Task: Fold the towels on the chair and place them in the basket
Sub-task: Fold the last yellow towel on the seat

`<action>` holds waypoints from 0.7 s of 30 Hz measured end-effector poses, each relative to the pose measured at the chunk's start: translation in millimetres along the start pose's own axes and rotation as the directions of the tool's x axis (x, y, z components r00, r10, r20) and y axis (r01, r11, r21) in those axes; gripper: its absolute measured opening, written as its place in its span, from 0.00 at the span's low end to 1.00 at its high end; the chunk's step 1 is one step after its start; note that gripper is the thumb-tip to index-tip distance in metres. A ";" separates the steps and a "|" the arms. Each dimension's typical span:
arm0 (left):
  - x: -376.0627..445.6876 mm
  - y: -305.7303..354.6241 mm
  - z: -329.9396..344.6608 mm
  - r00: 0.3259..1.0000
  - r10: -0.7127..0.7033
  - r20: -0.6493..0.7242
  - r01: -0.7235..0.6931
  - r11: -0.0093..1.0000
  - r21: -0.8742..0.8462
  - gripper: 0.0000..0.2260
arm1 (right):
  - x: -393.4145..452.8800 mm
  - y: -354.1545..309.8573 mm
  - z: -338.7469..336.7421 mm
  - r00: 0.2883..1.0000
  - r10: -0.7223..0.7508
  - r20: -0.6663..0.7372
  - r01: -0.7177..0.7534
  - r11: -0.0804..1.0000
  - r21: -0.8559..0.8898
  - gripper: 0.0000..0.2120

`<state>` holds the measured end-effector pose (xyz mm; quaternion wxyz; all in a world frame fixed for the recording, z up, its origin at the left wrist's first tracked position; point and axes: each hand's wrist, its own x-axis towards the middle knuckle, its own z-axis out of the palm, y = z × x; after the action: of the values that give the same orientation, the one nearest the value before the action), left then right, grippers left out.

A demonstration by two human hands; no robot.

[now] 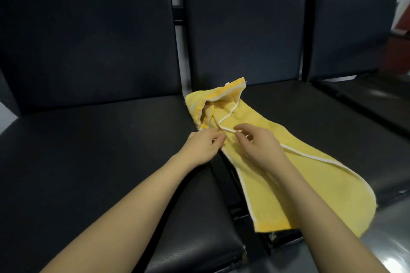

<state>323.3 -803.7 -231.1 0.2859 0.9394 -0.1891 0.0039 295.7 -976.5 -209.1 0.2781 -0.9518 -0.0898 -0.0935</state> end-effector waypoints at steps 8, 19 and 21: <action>-14.7 27.8 16.4 0.992 -0.102 -0.073 0.118 0.955 0.272 0.20 | 7.9 28.7 1.3 0.989 0.143 -0.038 -0.147 0.979 -0.142 0.11; -19.5 37.3 16.7 0.937 -0.211 -0.278 0.184 0.976 -0.120 0.11 | 1.3 10.6 9.4 0.973 0.194 -0.126 -0.187 0.980 0.066 0.05; -27.3 38.2 4.6 0.928 -0.198 -0.315 0.139 0.970 -0.201 0.11 | -5.5 4.3 6.9 0.972 0.164 -0.168 -0.135 0.976 0.173 0.04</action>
<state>283.9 -825.8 -217.6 0.3943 0.9092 -0.0563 0.1211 292.2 -977.0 -218.3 0.3671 -0.9179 0.0007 -0.1508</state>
